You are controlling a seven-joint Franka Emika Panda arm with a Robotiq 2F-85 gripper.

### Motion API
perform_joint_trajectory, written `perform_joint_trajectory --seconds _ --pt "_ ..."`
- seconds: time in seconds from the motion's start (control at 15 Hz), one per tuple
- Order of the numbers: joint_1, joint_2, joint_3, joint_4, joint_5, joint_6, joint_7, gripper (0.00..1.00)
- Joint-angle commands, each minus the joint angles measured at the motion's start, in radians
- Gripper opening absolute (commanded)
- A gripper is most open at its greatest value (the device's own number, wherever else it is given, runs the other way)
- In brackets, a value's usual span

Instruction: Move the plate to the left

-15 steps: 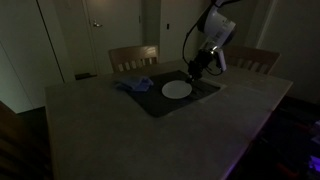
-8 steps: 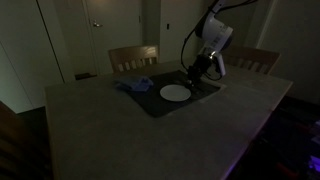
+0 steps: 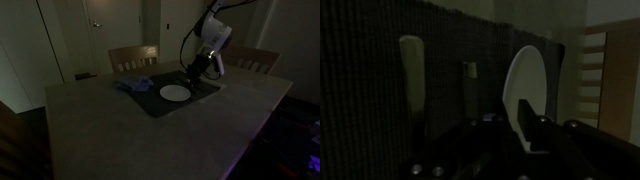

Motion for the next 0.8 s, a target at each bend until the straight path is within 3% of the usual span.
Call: perform_joint_trajectory --seconds 0.0,0.47,0.73 --pt "0.027 -0.027 -0.011 0.002 -0.019 -0.009 0.022 0.51" --pt "0.087 -0.137 -0.020 -0.030 -0.104 0.012 0.119 0.98" --pt "0.114 -0.189 -0.018 -0.038 -0.216 0.020 0.231 1.00"
